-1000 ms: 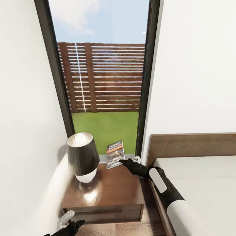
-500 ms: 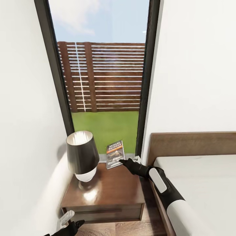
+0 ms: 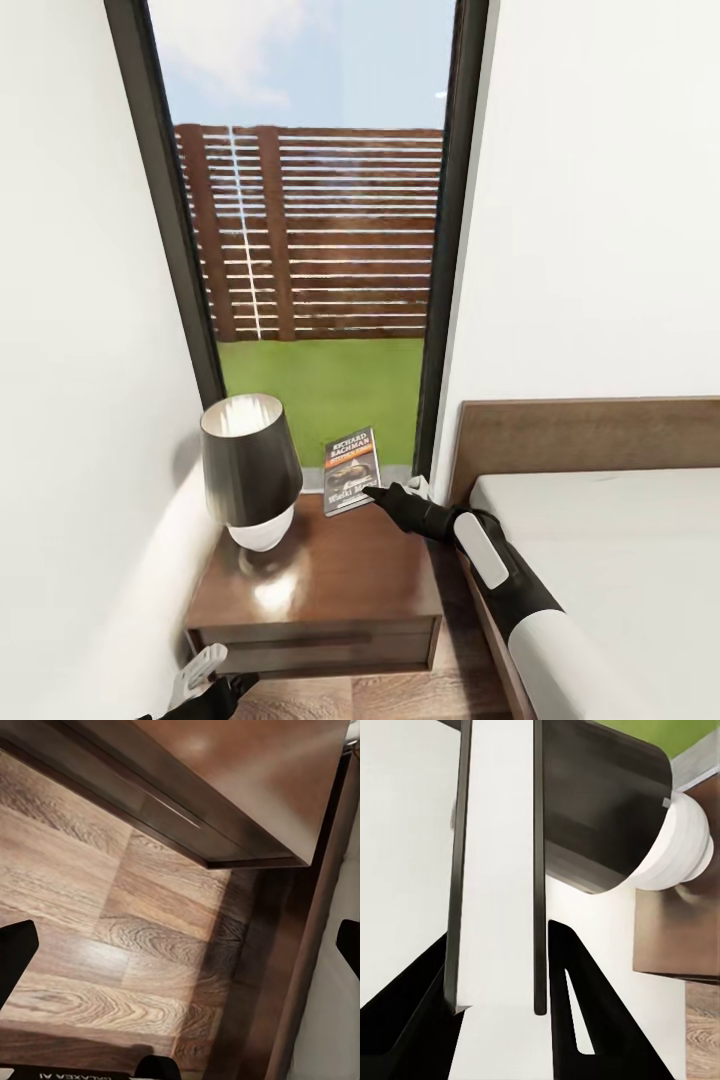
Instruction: In the bedroom, move the book from the bed onto either nightstand, and place the two sandals side by side next to the bed.
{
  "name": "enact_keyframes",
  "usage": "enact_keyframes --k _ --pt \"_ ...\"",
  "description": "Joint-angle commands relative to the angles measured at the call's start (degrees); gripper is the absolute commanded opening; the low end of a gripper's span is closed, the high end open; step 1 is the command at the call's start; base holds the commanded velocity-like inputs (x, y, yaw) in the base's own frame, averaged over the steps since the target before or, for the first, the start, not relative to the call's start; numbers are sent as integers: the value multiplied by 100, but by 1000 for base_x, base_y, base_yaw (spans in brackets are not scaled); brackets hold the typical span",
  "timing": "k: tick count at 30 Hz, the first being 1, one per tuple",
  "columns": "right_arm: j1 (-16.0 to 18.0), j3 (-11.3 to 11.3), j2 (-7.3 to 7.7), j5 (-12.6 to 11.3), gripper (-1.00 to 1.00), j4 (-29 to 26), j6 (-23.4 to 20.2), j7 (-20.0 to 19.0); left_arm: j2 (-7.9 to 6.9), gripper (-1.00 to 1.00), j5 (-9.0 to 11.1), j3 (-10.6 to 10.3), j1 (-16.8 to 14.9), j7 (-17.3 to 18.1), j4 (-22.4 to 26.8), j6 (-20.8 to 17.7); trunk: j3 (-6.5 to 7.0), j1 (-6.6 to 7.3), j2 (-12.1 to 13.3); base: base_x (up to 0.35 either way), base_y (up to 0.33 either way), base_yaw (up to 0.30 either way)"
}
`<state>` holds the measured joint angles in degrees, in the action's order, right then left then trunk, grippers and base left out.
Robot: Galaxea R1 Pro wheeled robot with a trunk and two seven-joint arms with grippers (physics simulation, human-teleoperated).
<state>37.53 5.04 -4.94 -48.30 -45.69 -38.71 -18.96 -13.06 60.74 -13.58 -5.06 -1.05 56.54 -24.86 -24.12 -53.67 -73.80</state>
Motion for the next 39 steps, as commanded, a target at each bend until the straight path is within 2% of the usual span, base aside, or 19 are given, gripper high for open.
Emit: enact_keyframes --k 1,39 --pt "3 -5 -2 -13 -100 -2 -23 -11 -5 100 35 -11 -4 -11 3 -10 -25 -23 -46 0 0 0" --pt "0 -3 -7 -13 -100 -2 -27 -11 -7 100 35 -13 -4 -5 1 -10 -707 -857 -1570 0 0 0"
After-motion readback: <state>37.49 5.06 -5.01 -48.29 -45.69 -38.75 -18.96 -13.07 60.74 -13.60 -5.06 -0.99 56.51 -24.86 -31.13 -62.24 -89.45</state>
